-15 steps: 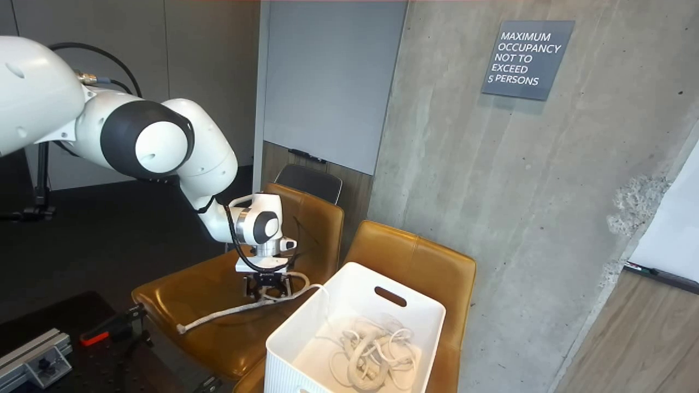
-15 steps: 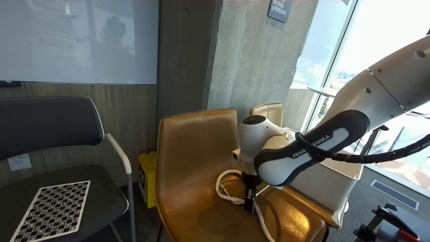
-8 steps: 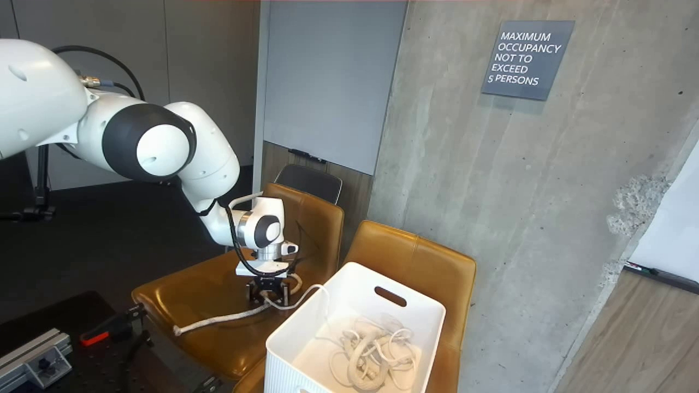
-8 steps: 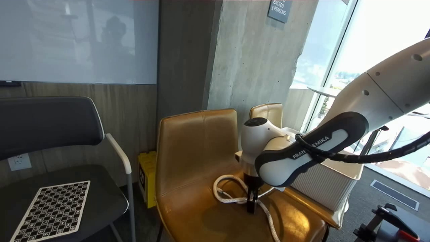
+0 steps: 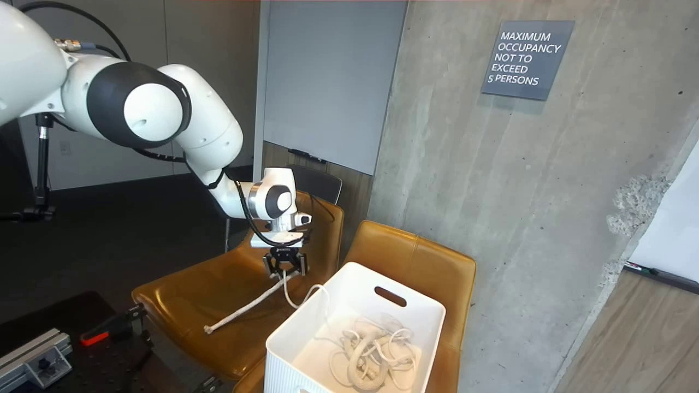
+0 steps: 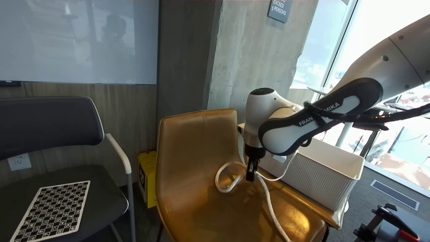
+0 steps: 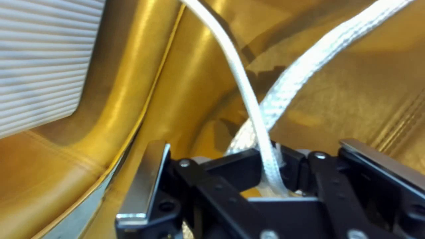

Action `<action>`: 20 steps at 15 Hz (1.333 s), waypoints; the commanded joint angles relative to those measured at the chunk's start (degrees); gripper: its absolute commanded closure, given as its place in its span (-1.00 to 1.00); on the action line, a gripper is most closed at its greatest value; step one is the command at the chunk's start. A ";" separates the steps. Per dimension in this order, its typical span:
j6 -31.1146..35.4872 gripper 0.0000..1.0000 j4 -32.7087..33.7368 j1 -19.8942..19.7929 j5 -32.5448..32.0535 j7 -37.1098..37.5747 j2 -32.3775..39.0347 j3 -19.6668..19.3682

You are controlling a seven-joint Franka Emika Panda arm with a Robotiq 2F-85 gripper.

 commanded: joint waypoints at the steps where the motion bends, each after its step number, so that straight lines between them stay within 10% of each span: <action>1: -2.46 1.00 -4.18 0.46 -2.43 0.18 -10.02 -1.58; 11: -10.19 1.00 -1.46 -2.10 -12.86 0.73 -29.32 -8.25; 20: -4.21 1.00 -13.29 -18.96 -3.98 -9.06 -39.48 -7.65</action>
